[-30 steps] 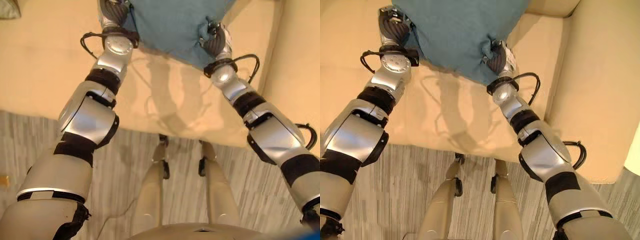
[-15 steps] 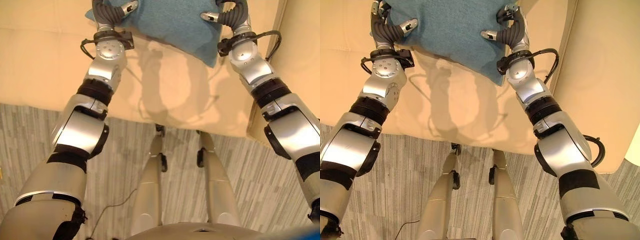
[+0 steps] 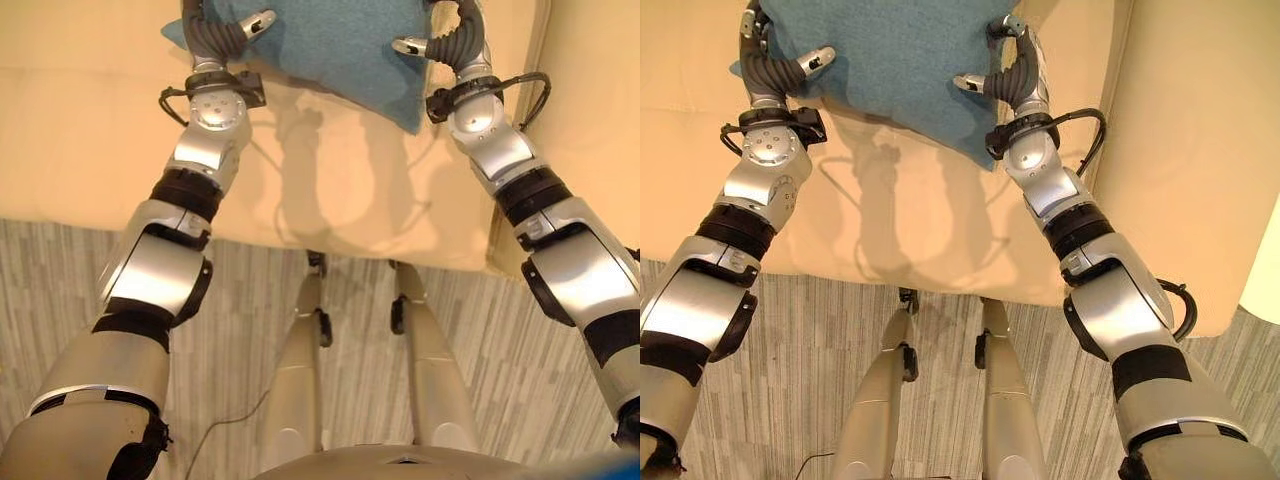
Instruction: Pick up all the scattered cushions and arrange them neatly on the sofa.
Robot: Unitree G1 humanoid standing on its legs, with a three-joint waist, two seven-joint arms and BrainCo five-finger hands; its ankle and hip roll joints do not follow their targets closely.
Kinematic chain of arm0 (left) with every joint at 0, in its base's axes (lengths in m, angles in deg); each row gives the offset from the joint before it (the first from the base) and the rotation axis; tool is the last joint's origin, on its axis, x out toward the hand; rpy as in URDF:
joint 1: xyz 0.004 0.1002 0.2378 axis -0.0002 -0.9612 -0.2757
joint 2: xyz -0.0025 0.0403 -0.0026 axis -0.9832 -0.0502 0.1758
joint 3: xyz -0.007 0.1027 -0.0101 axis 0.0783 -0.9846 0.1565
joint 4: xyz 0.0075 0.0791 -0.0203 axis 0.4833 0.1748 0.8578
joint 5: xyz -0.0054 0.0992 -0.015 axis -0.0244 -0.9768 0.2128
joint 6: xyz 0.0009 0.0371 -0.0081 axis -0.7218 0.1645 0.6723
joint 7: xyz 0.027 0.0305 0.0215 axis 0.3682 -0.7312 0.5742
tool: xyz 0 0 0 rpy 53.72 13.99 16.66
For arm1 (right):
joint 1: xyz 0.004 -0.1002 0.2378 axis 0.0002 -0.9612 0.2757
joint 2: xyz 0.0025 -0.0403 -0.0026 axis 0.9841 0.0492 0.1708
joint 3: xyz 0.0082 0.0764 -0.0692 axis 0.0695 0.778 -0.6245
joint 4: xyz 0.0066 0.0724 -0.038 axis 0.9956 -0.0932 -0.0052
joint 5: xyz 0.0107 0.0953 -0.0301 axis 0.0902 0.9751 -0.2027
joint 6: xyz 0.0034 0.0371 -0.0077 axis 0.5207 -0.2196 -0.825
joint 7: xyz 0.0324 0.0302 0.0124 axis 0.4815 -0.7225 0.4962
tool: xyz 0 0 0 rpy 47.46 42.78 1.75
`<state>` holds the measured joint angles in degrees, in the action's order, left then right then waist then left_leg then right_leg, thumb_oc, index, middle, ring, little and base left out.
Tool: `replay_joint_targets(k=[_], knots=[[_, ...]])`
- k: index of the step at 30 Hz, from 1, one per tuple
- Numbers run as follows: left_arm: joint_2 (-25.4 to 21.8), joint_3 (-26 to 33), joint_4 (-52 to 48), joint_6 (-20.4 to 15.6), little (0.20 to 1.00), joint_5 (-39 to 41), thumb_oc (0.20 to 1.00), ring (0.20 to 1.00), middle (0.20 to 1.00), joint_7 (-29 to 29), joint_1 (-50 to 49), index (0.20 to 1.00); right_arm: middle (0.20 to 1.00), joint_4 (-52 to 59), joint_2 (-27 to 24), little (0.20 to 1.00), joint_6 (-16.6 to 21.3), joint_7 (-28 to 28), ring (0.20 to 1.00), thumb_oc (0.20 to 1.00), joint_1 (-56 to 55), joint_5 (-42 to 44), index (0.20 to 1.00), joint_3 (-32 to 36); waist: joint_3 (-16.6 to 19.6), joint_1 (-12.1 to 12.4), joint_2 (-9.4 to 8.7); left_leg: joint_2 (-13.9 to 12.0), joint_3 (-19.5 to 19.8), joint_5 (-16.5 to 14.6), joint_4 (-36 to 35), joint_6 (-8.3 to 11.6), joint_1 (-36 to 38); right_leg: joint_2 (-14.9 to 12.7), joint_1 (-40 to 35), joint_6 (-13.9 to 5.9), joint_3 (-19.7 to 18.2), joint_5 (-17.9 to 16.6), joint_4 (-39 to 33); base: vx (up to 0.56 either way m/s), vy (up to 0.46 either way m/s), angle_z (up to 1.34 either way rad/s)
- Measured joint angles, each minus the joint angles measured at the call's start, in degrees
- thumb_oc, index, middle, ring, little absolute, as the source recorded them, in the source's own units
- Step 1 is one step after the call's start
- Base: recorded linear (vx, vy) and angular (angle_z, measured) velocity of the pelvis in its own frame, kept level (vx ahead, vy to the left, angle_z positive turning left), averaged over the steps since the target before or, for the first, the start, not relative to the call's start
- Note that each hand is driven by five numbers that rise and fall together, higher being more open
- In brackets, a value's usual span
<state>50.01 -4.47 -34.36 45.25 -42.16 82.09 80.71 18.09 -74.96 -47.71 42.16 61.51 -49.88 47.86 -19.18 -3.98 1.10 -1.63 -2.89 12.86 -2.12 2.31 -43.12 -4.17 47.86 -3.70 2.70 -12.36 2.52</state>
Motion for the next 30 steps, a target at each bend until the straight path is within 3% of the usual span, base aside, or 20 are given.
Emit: replay_joint_targets(k=[9, 15, 20, 21, 22, 23, 30], knots=[[-0.17, 1.18, -0.4, 0.18, 1.0, -0.4, 1.0, 1.0, 1.0, 0.3, -1.64, 1.0, 1.0, 2.79, 2.33, 1.0, -0.3, -0.26, 1.0, 1.0, -5.27, -0.49, 1.0, 1.65, 0.18, -0.08, -0.53, 0.15, -1.38, 0.04, -1.24, -0.07, 1.53, 0.0, -0.32, -0.14, -1.22, -0.09, -0.08, 0.0, 0.021, -0.06], [0.32, 0.99, -0.39, 0.21, 1.0, -0.4, 1.0, 1.0, 1.0, 0.33, -1.76, 1.0, 1.0, -0.62, 9.35, 1.0, 0.95, 1.36, 1.0, 1.0, -5.03, 5.89, 1.0, 0.44, 0.17, 0.49, -0.53, 0.09, -1.57, 0.1, -1.74, -0.12, 2.14, 0.06, -0.77, -0.14, -1.23, -0.14, -0.39, 0.0, 0.003, -0.01], [1.04, 0.52, -0.39, 0.08, 1.0, -0.37, 1.0, 1.0, 1.0, 0.28, -1.33, 1.0, 1.0, -6.65, 11.01, 1.0, 2.86, 1.95, 1.0, 1.0, -2.22, 10.82, 1.0, 0.37, 0.17, 1.38, -0.52, 0.0, -1.29, 0.17, -1.79, -0.03, 2.14, 0.05, -1.13, -0.16, -0.83, -0.18, -0.84, 0.0, 0.0, 0.0], [1.12, 0.41, -0.39, -0.04, 1.0, -0.31, 1.0, 1.0, 1.0, 0.25, -1.33, 1.0, 0.746, -7.66, 11.23, 0.746, 3.19, 2.23, 0.746, 0.746, -1.67, 11.55, 0.746, 0.34, 0.18, 1.82, -0.51, -0.05, -1.26, 0.19, -1.8, 0.0, 2.13, 0.06, -1.2, -0.16, -0.7, -0.18, -0.97, 0.02, -0.033, 0.01], [1.23, 0.47, -0.4, -0.15, 1.0, -0.3, 1.0, 1.0, 1.0, 0.24, -1.28, 1.0, 0.347, -9.12, 11.49, 0.347, 3.42, 2.36, 0.347, 0.347, -0.92, 11.83, 0.347, -0.03, 0.18, 1.92, -0.51, -0.09, -1.22, 0.23, -1.82, 0.05, 2.13, 0.1, -1.34, -0.13, -0.62, -0.22, -1.26, 0.0, 0.0, 0.0], [1.34, 0.4, -0.4, -0.69, 1.0, -0.21, 1.0, 1.0, 1.0, 0.24, -1.25, 1.0, 0.2, -9.65, 11.43, 0.2, 3.52, 2.54, 0.2, 0.2, -0.3, 12.23, 0.2, -0.49, 0.18, 2.08, -0.5, -0.17, -1.12, 0.26, -1.85, 0.09, 2.01, 0.15, -1.39, -0.04, -0.43, -0.32, -1.54, 0.0, 0.0, 0.0], [3.21, 0.4, -2.8, -2.58, 1.0, 0.19, 1.0, 1.0, 1.0, -0.03, -0.41, 1.0, 0.2, -10.86, 5.02, 0.2, 4.09, 2.68, 0.2, 0.2, 2.04, 13.17, 0.2, -0.74, 0.23, 4.07, -0.23, -0.41, 0.39, 0.68, -1.84, 0.68, 0.46, 0.16, -1.02, 0.46, 1.0, -0.68, -2.45, 0.01, -0.008, 0.05]])
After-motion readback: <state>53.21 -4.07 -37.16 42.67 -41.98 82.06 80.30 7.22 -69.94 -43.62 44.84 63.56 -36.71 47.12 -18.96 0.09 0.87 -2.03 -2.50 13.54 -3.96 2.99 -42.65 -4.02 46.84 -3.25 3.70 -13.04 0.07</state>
